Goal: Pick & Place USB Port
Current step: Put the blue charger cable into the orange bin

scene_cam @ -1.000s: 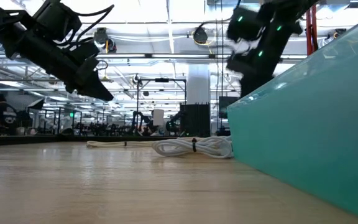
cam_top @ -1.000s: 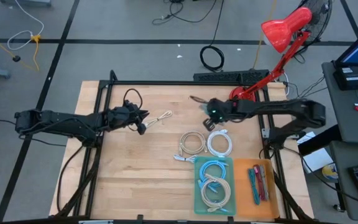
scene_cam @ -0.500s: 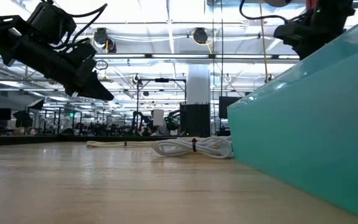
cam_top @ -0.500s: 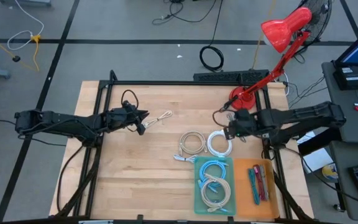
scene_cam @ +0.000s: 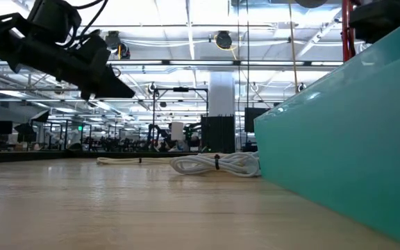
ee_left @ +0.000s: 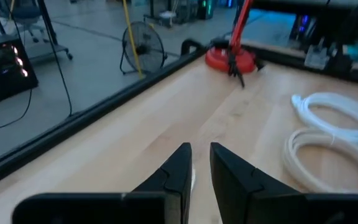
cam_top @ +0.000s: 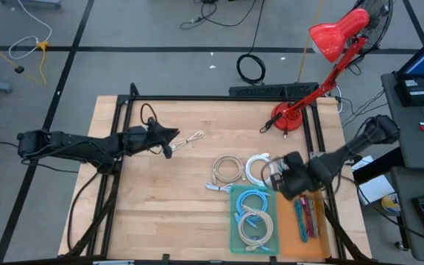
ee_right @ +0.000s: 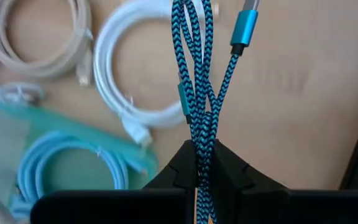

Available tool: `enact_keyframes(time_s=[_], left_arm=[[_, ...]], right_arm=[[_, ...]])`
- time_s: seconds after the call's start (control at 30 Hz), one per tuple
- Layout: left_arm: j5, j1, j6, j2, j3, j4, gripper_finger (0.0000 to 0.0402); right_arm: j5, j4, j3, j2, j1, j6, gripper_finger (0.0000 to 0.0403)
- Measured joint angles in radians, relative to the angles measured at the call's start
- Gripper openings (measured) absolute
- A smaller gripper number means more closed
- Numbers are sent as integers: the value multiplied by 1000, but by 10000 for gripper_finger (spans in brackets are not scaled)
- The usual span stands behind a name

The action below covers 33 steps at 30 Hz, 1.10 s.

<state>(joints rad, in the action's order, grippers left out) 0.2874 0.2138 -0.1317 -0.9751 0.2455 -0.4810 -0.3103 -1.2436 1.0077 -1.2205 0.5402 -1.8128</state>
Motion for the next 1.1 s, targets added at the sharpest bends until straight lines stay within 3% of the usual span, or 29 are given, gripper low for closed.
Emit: enact_keyframes(time_s=[0.27, 0.43, 0.57, 0.8, 1.1], left_arm=[[1, 0, -2, 0, 0, -127, 62], [30, 0, -19, 0, 0, -112, 62], [36, 0, -40, 0, 0, -82, 62], [27, -9, -70, 0, 0, -68, 62], [27, -66, -52, 0, 0, -63, 62]], right_arm=[[54, 24, 0, -121, 289, -345, 11], [54, 174, 1, -218, 415, -457, 11], [58, 263, 46, -324, 439, -449, 11], [133, 264, 146, -480, 459, -465, 11], [155, 258, 177, -589, 367, -421, 11]])
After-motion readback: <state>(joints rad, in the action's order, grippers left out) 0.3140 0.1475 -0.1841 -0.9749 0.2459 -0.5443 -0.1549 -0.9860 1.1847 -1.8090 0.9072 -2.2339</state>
